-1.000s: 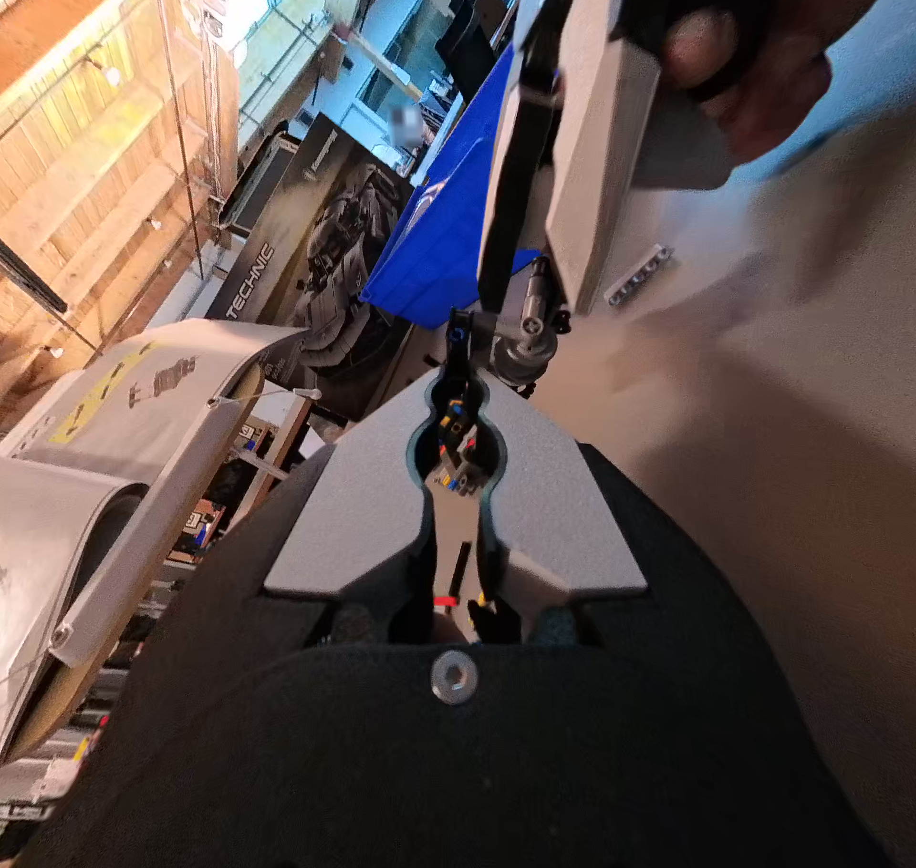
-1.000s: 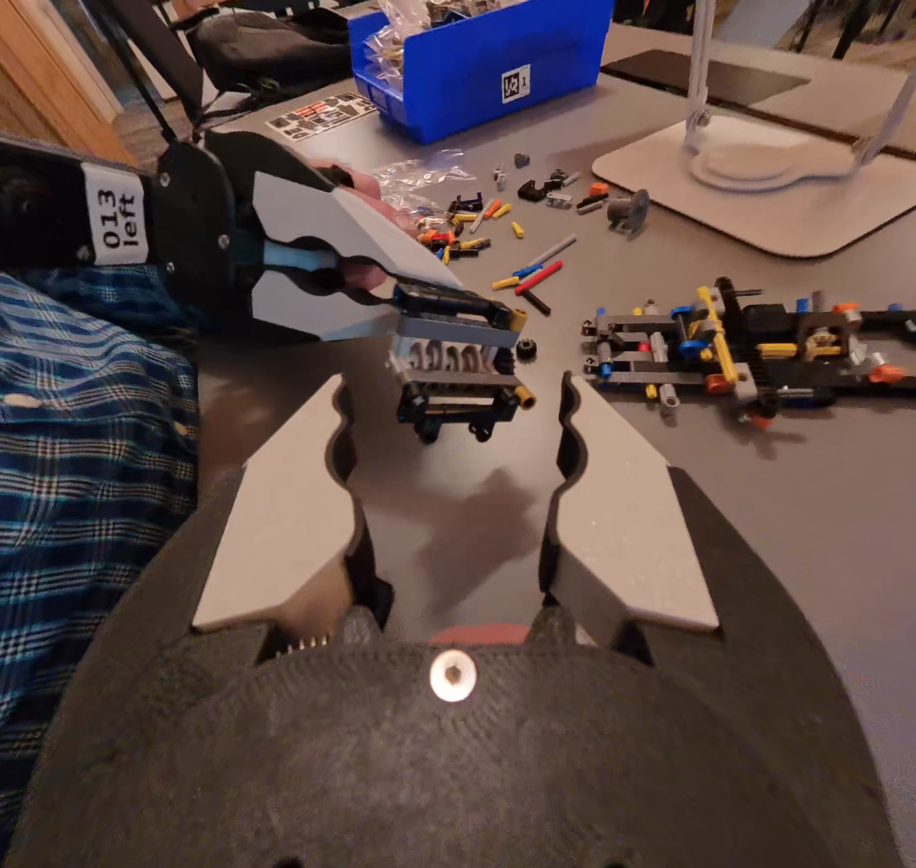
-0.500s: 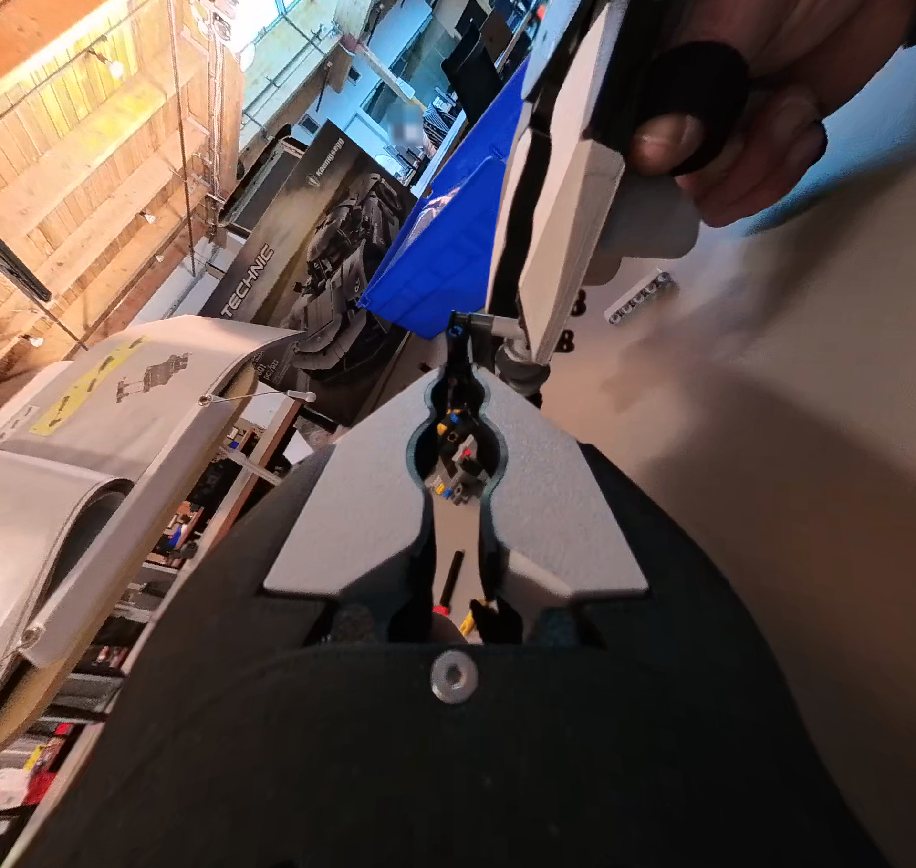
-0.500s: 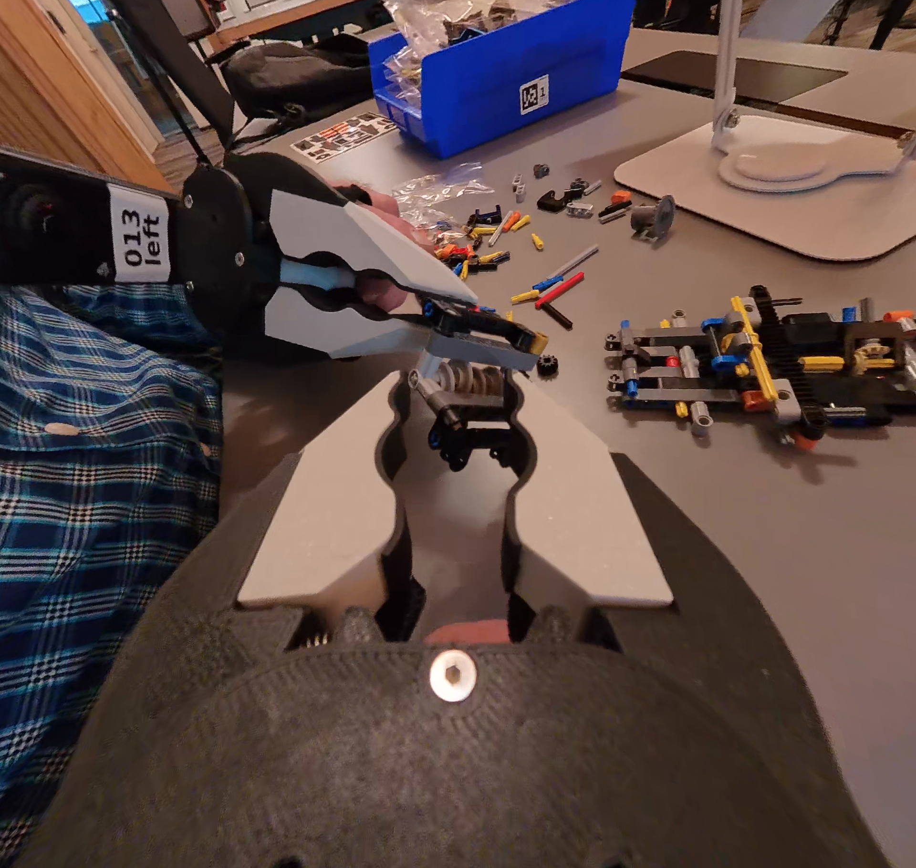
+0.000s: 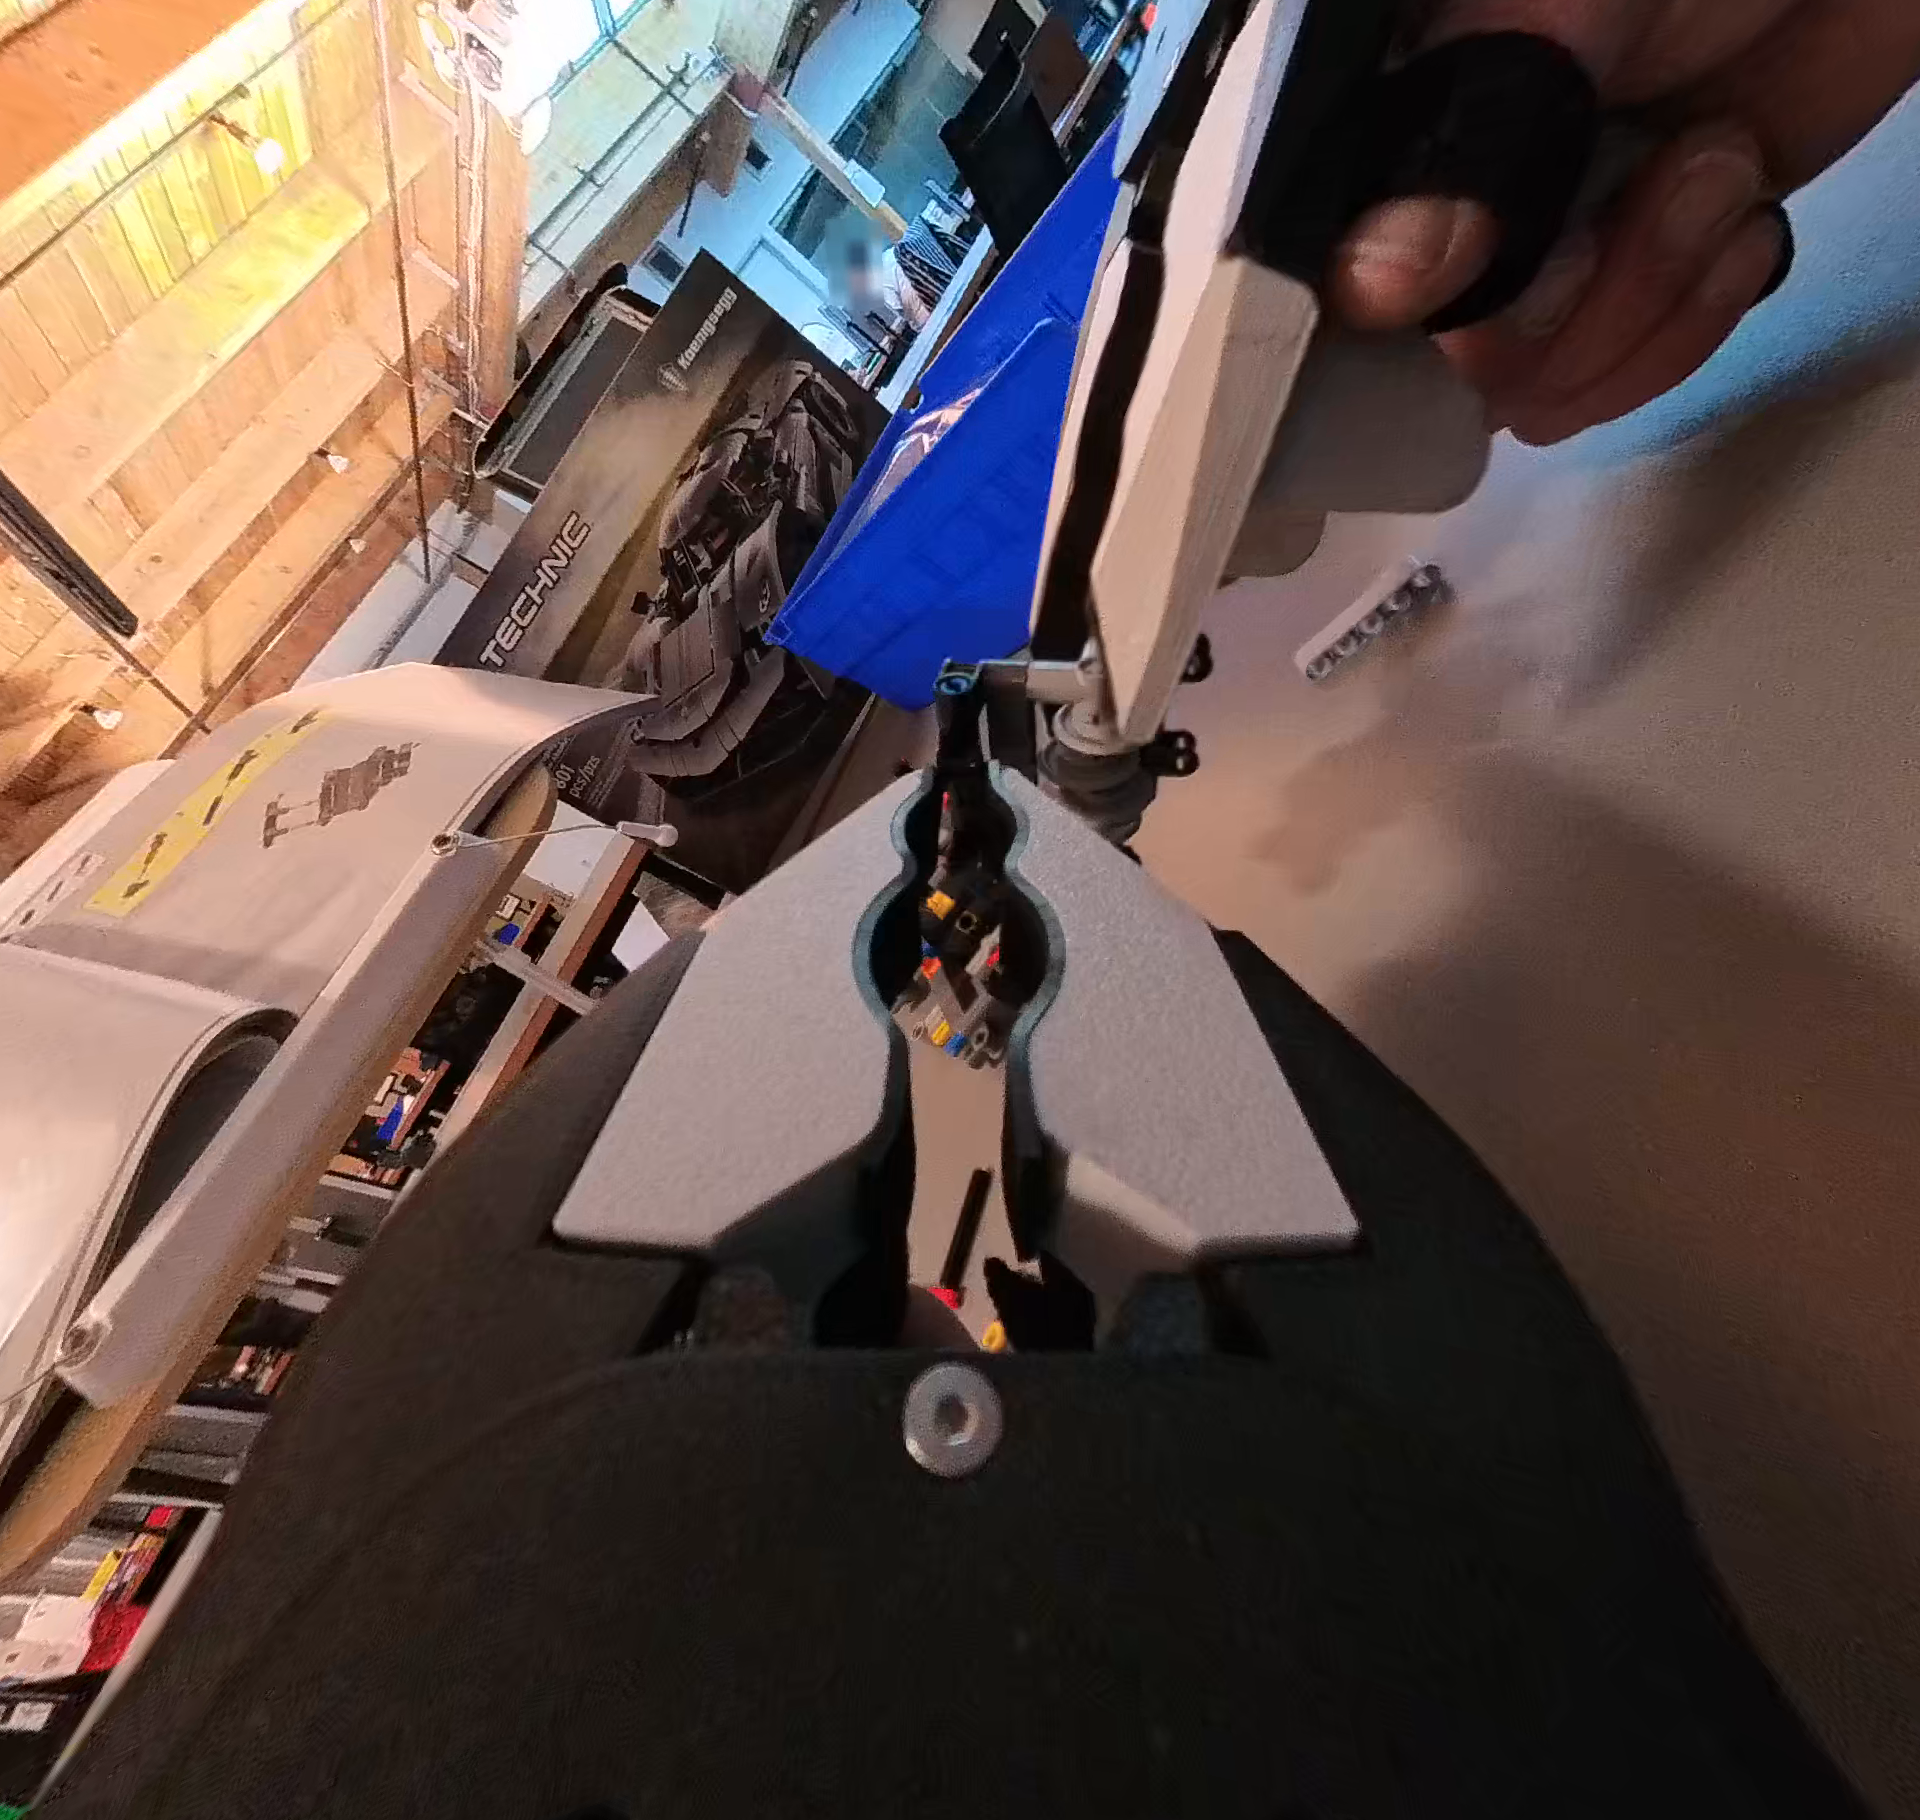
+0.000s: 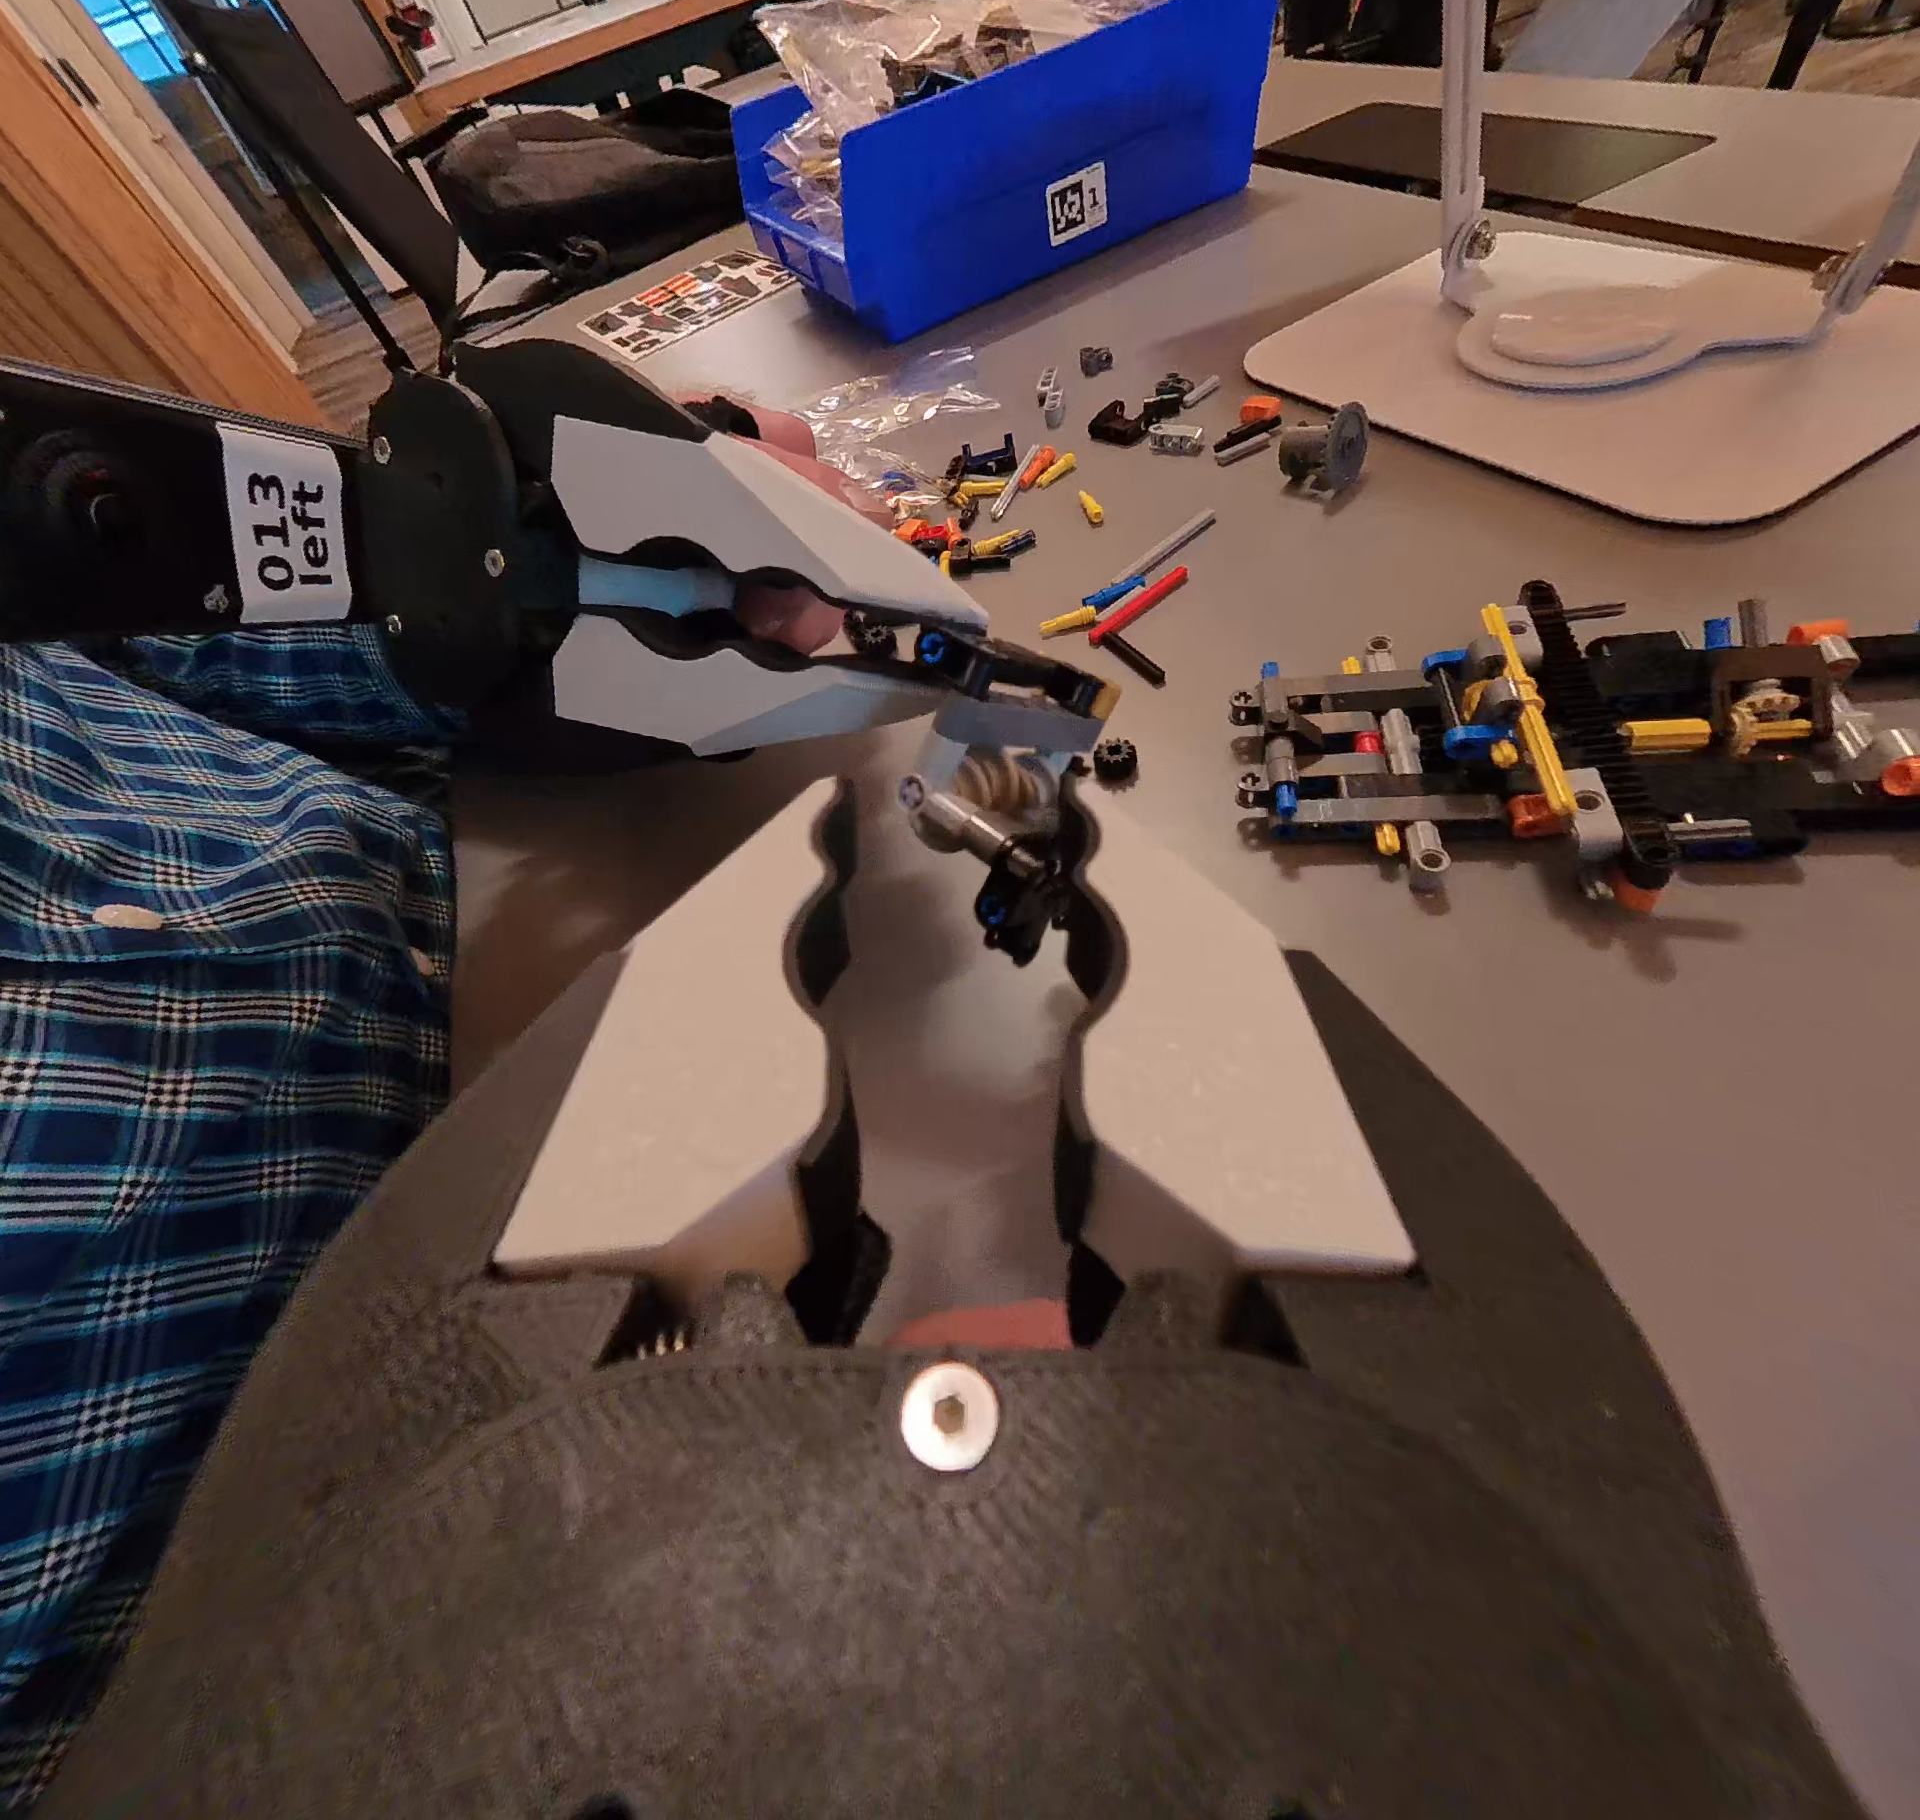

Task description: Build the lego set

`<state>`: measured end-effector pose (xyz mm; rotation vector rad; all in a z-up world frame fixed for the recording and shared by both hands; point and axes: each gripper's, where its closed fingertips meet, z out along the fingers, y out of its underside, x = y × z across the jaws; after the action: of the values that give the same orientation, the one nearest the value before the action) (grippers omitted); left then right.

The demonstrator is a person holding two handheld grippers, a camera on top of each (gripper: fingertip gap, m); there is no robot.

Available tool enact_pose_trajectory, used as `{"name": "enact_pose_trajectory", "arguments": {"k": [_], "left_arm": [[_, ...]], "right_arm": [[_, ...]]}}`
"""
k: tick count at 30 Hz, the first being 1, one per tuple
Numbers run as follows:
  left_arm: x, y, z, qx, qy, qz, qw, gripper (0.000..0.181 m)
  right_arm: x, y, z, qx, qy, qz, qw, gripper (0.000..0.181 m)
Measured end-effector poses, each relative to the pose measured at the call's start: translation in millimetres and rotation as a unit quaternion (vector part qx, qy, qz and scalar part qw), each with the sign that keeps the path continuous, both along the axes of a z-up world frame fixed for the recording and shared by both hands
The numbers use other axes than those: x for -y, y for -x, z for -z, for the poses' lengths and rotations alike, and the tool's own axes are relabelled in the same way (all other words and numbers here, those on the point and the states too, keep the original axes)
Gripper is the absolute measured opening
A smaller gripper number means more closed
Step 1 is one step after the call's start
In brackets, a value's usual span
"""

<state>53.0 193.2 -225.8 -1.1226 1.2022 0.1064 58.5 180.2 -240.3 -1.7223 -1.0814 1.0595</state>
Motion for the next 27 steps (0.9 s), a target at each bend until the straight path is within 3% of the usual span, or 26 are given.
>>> {"name": "enact_pose_trajectory", "arguments": {"k": [3,6,10,14,20,25,27], "left_arm": [[-1,-2,-2,0.005,-0.005,0.005,1.0,0.004],[1,-5,-6,0.011,-0.014,0.014,1.0,0.004],[6,-10,-11,0.02,-0.025,0.033,0.999,0.004],[14,-11,-21,0.041,-0.032,0.053,0.997,0.004],[27,-12,-36,0.06,-0.056,0.073,0.994,0.004],[26,-12,-33,0.059,-0.048,0.075,0.994,0.004],[21,-12,-24,0.046,-0.024,0.068,0.996,0.02]], "right_arm": [[-4,-5,0,-0.006,0.017,0.016,1.0,0.064],[-8,-7,-2,-0.021,0.026,0.025,0.999,0.074],[-4,-4,-6,-0.039,0.05,0.003,0.998,0.071],[2,-4,-9,-0.07,0.114,-0.043,0.99,0.081],[19,-3,-13,-0.104,0.182,-0.111,0.971,0.07],[18,-6,-11,-0.103,0.161,-0.101,0.976,0.061],[13,-10,-7,-0.081,0.144,-0.079,0.983,0.06]]}}
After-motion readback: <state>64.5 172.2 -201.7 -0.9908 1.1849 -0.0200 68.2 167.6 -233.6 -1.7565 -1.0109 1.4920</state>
